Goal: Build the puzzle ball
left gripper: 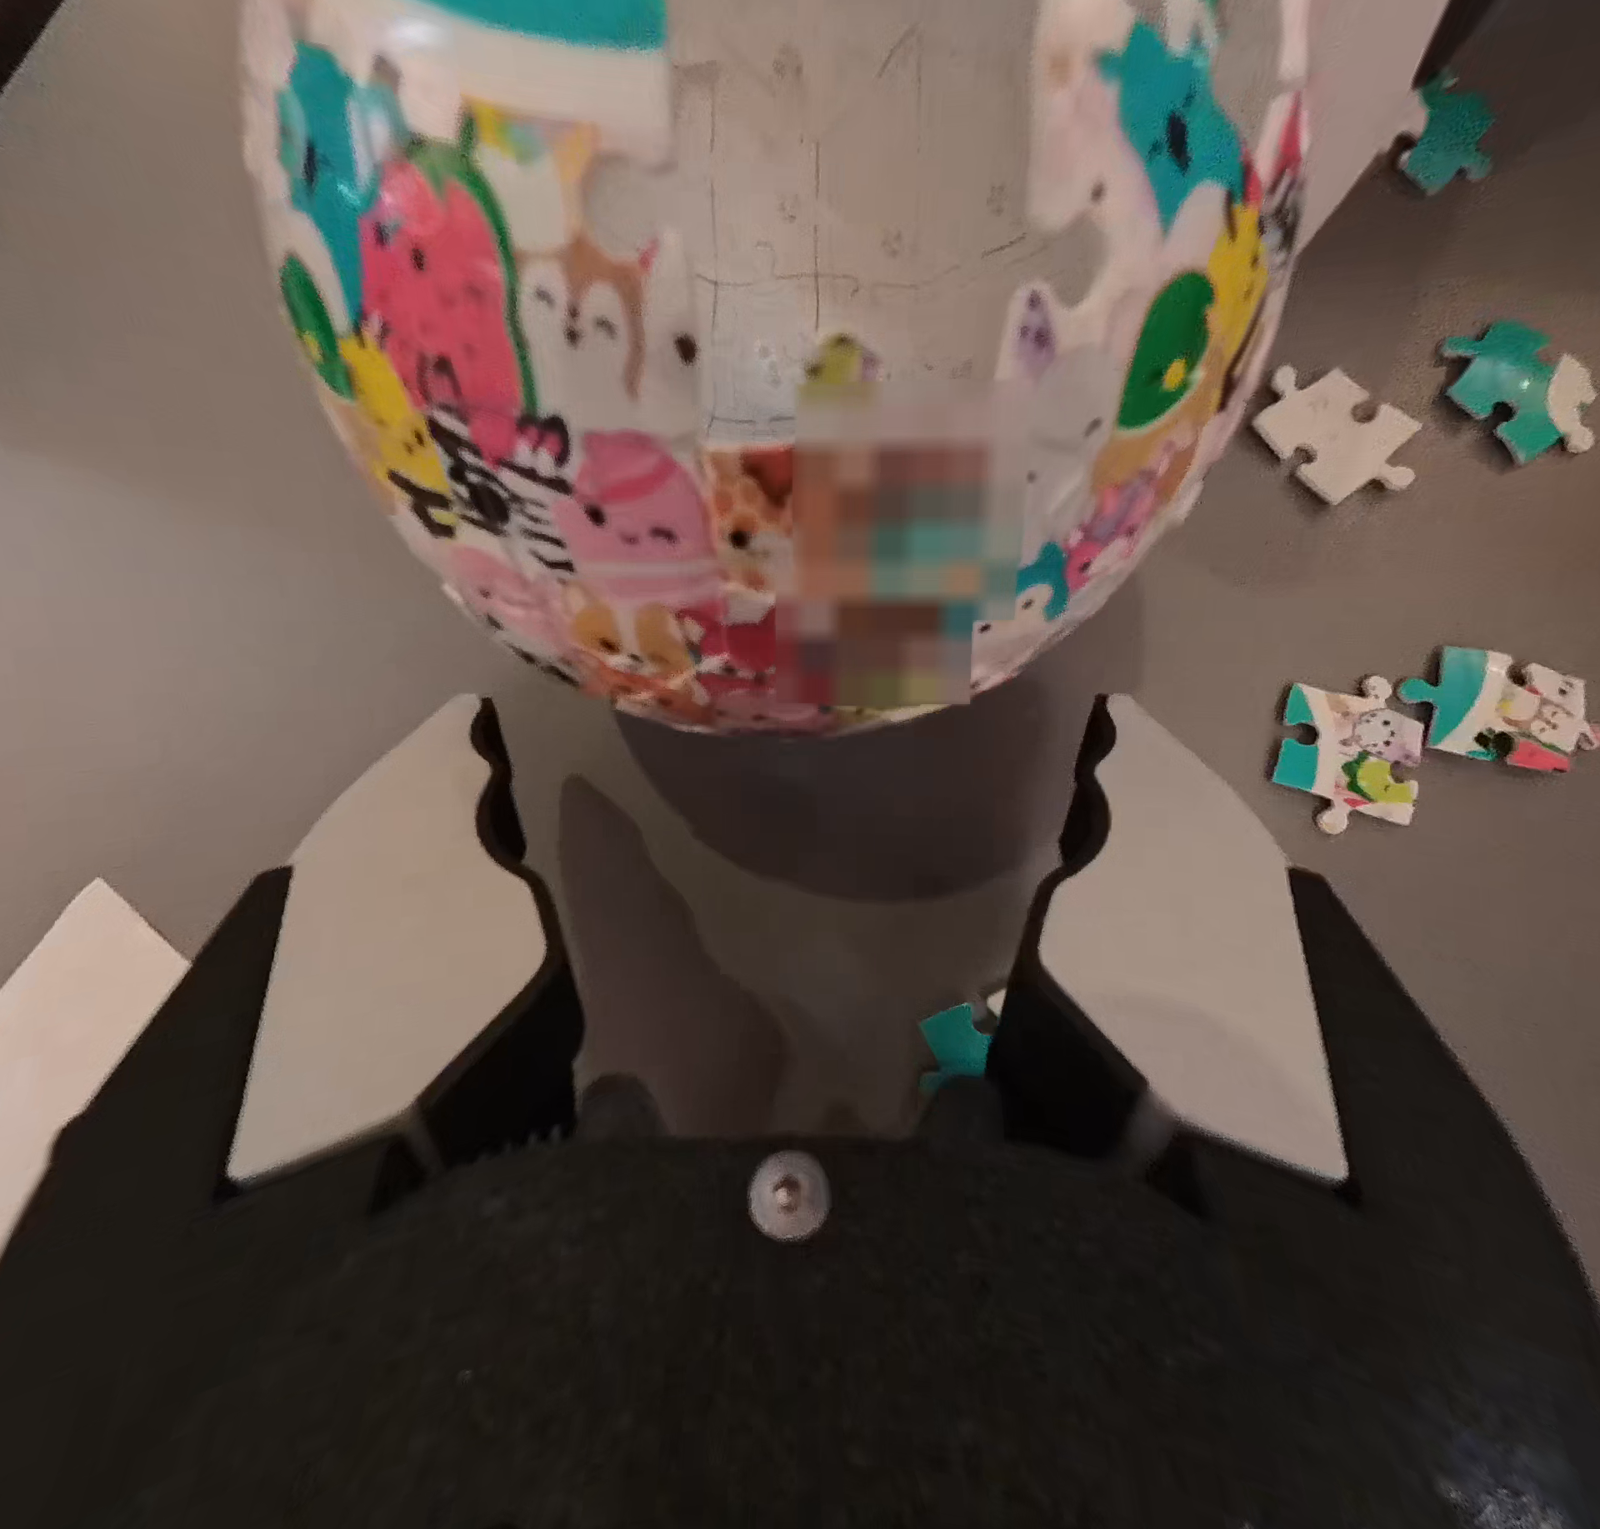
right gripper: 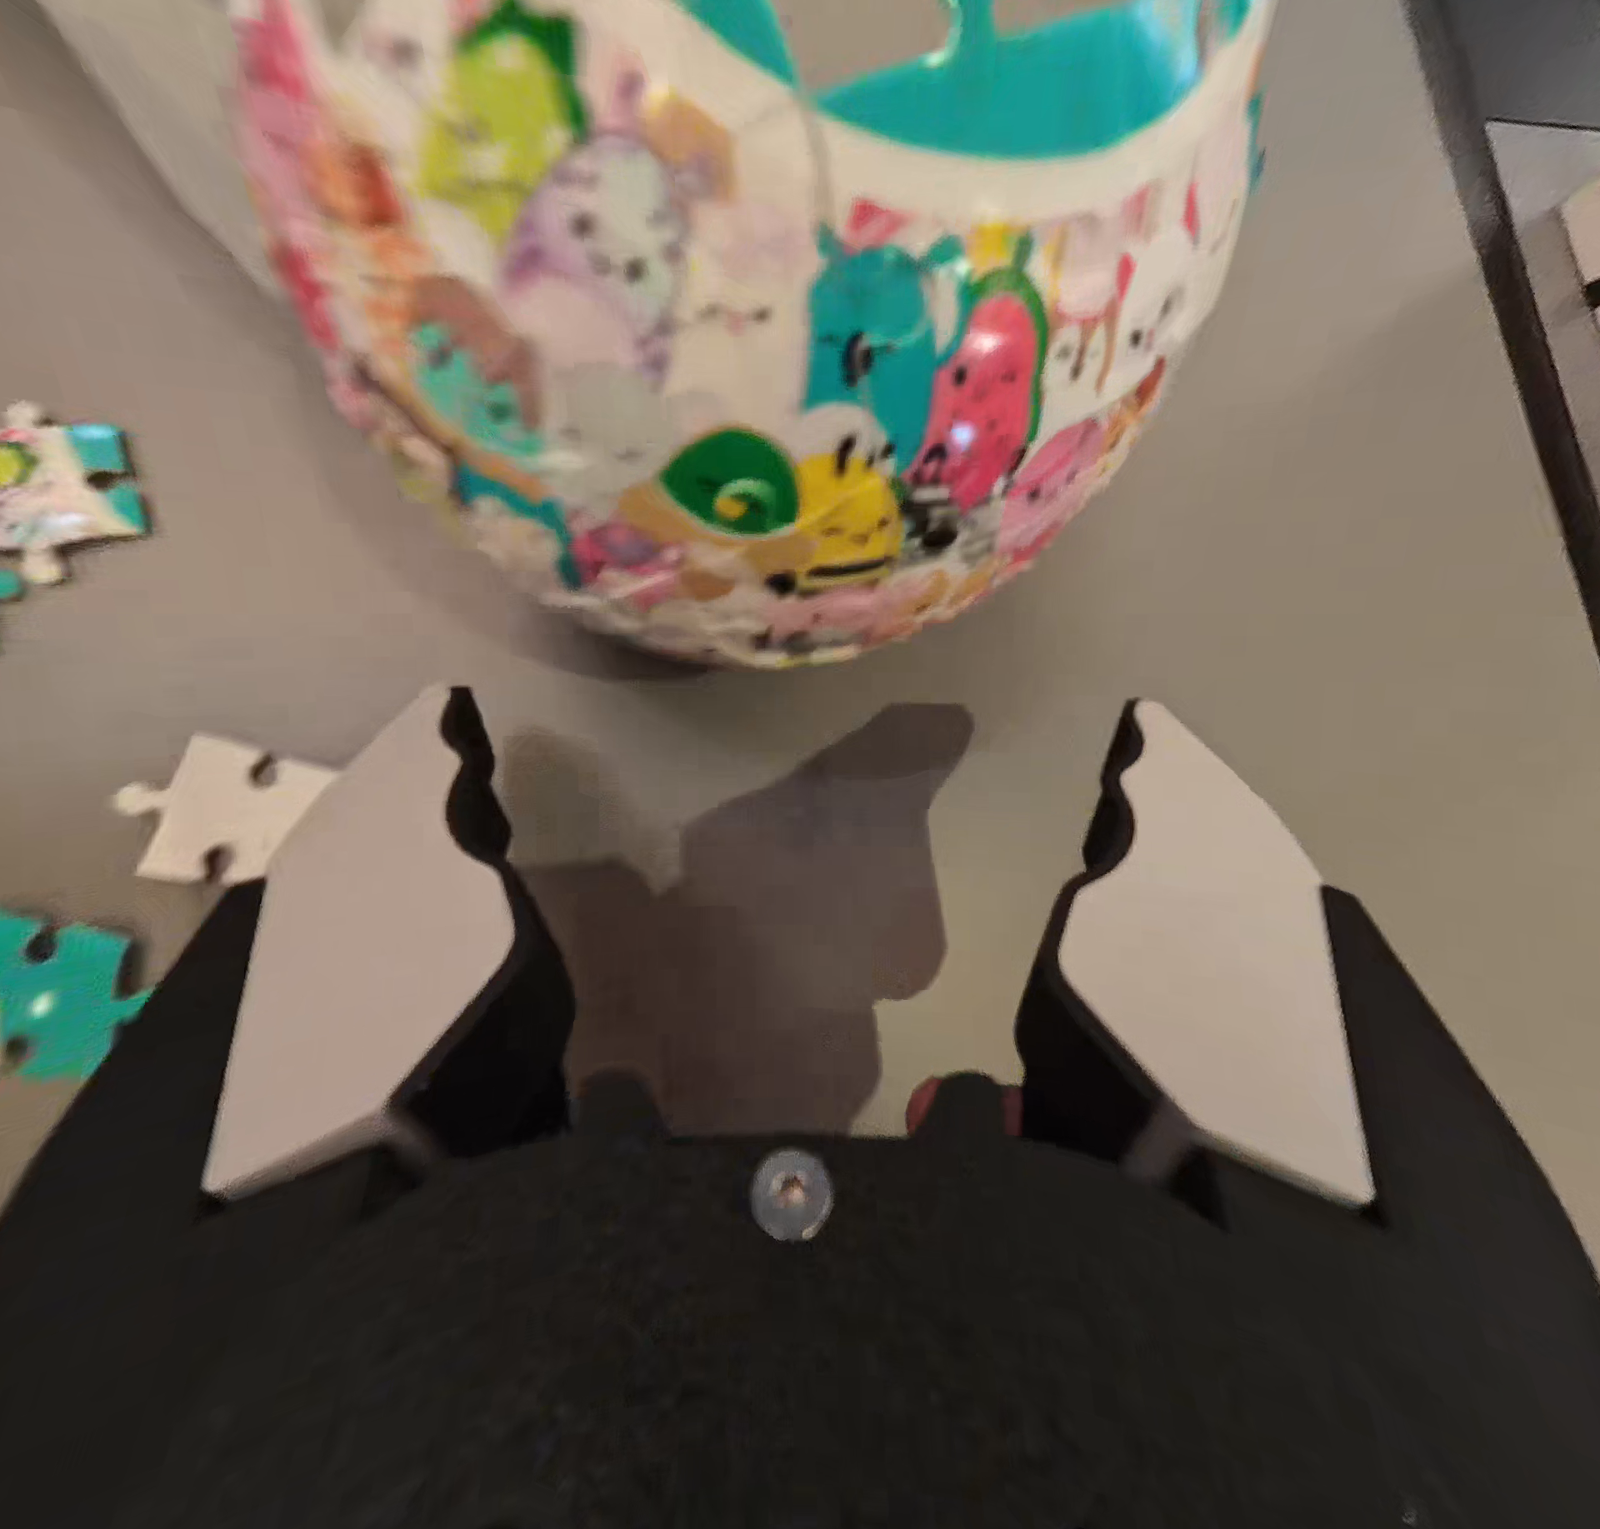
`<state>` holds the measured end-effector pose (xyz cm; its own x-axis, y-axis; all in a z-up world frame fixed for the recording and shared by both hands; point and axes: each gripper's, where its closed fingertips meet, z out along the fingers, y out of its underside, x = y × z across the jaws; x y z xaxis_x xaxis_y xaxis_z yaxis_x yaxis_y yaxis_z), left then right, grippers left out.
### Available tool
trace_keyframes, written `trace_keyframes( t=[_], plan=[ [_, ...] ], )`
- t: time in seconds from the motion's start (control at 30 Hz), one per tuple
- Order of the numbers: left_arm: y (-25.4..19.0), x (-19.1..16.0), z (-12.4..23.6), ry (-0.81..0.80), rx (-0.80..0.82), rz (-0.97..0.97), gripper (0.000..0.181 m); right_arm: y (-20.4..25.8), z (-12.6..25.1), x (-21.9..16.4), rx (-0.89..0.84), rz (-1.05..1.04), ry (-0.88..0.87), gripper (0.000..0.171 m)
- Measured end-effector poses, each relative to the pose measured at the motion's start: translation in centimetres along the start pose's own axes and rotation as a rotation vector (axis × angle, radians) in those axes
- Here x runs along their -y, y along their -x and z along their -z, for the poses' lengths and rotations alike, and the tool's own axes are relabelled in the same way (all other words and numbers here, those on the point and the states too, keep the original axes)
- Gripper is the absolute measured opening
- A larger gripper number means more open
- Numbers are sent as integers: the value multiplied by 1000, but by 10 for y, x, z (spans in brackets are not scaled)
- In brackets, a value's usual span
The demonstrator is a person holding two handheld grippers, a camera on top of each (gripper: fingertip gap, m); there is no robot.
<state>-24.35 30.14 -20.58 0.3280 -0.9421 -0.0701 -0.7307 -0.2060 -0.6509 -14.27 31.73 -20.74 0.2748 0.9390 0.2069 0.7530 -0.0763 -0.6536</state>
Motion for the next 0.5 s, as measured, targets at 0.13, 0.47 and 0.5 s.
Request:
trace_keyframes(
  t=[0.13, 0.47, 0.5],
  plan=[
    [-2, 3, -4, -13, -66, 45, 110, 9, -17, 26, 114, -42, -111, 122],
    [-22, 1, -6, 69, -210, 91, 103, 23, -2, 36, 284, -245, -110, 118],
    [-22, 0, -7, 72, -213, 95, 101, 24, -1, 37, 303, -269, -113, 118]
  ],
)
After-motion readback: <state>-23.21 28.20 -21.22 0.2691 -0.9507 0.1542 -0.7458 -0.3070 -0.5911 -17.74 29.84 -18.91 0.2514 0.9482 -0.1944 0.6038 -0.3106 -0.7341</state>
